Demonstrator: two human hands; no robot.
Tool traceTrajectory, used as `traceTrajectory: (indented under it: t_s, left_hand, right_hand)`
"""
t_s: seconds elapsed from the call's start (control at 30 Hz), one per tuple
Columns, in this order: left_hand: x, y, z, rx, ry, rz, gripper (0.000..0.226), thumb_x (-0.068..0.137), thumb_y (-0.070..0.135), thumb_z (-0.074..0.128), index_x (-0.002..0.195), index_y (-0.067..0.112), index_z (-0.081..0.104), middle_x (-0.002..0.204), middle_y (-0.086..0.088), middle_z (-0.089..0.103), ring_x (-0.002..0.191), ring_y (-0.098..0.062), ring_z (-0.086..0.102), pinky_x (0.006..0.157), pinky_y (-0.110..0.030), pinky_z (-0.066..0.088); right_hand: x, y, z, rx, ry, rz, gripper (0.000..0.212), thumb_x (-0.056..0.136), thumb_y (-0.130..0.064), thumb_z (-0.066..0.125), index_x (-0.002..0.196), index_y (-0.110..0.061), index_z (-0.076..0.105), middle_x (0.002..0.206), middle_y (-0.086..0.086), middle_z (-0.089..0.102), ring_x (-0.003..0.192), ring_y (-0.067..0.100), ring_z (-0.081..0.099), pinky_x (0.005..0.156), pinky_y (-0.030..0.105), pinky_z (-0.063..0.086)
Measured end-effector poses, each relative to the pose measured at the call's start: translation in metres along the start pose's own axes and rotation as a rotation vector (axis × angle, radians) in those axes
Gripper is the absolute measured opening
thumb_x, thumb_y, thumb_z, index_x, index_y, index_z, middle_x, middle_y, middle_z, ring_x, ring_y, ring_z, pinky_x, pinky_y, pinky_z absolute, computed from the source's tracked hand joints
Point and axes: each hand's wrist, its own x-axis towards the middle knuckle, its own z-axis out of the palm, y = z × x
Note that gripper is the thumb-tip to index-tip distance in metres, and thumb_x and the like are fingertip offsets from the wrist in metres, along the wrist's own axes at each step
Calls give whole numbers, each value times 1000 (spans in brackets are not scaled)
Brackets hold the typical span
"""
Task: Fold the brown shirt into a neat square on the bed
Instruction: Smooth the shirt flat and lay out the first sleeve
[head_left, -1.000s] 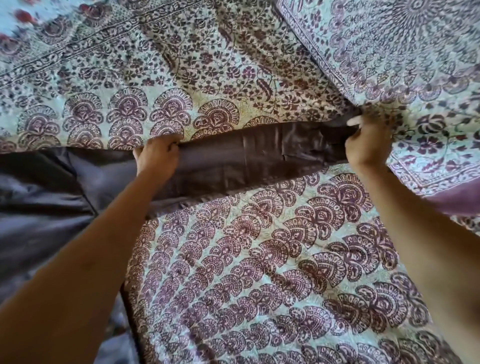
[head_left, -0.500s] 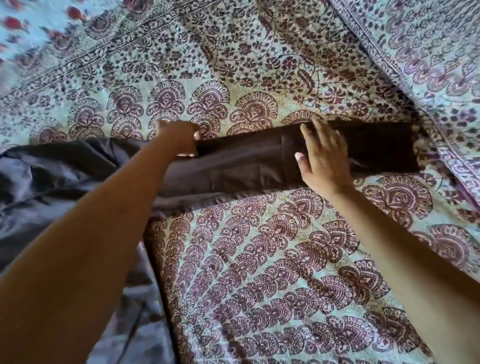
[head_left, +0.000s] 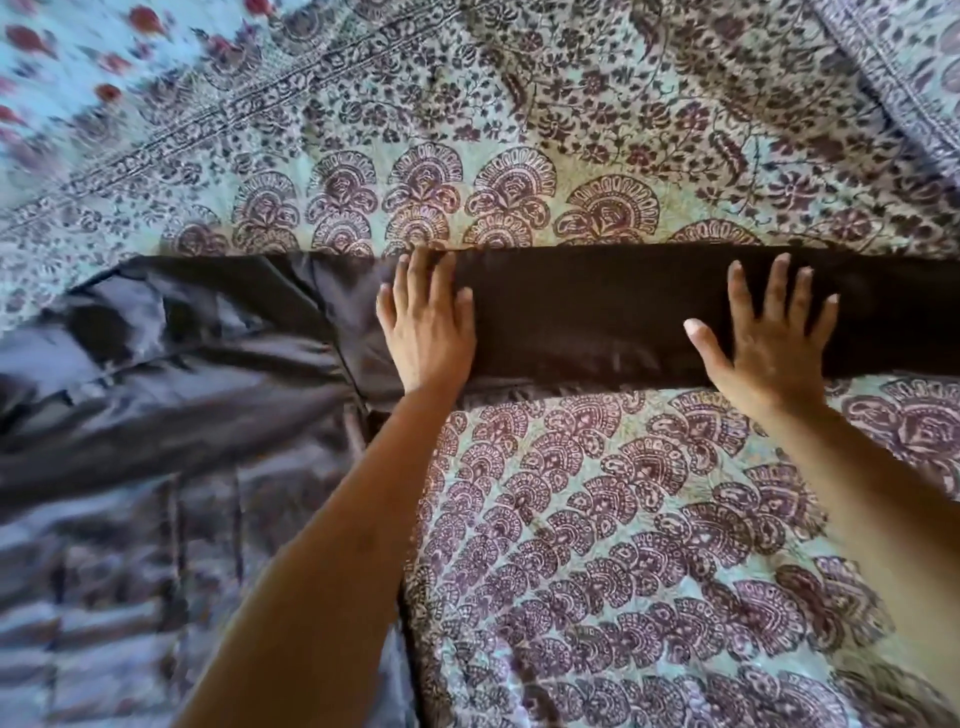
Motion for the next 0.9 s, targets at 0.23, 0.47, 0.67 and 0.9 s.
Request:
traceTrajectory:
  t_s: [0.23,0.47,0.67,0.9]
  left_hand:
    - [15,-87,-9,72,-273,-383,60,98,44,26,150,19,11,159,-4,2,146,-20,1,116,-49,-1]
    - [10,-19,6,-5,-420,173,61,97,50,25,150,24,8,159,-3,2,146,-18,2,117,-49,-2]
    - [38,-98,-27,-205,-172,-23,52,97,37,23,147,25,22,157,0,16,145,-16,9,116,-38,2]
    - [27,-178,-14,90,-236,-129,52,98,45,27,147,35,15,158,3,9,146,-18,6,117,-44,4]
  right_hand:
    - [-1,-3,-8,49,32,101,90,77,-66,8,148,-11,15,152,29,4,140,45,1,112,59,-3]
    - [-8,-143,-9,208,231,-78,66,93,-43,23,145,-3,20,151,27,16,141,40,12,114,51,5]
    - [-13,-229,-8,310,219,-300,65,93,-40,16,146,-2,18,153,21,14,143,32,12,115,43,4]
    - [-34,-313,26,94,78,-706,68,91,-44,18,147,-6,16,156,13,11,144,24,10,114,35,-4]
